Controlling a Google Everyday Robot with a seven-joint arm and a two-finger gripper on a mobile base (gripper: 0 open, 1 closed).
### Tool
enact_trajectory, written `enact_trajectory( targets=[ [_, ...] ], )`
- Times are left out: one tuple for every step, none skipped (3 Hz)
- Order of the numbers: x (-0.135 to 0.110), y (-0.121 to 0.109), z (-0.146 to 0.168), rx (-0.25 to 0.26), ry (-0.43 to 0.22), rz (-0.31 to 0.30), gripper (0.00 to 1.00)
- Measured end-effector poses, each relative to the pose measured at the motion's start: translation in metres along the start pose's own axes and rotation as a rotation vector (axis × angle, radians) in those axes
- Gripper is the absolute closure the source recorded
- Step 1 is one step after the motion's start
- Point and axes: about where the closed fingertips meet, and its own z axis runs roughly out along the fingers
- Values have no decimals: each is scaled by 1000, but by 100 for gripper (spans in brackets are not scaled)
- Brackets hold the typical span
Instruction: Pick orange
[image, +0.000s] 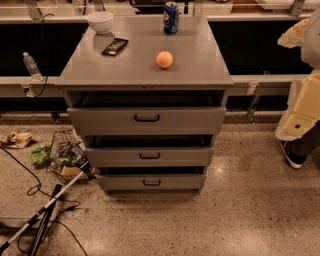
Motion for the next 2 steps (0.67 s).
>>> enact_trajectory(
  targets=[
    [-2, -2, 2, 0, -9, 2, 0],
    [-28, -39, 41, -2, -169, 35, 0]
  ],
)
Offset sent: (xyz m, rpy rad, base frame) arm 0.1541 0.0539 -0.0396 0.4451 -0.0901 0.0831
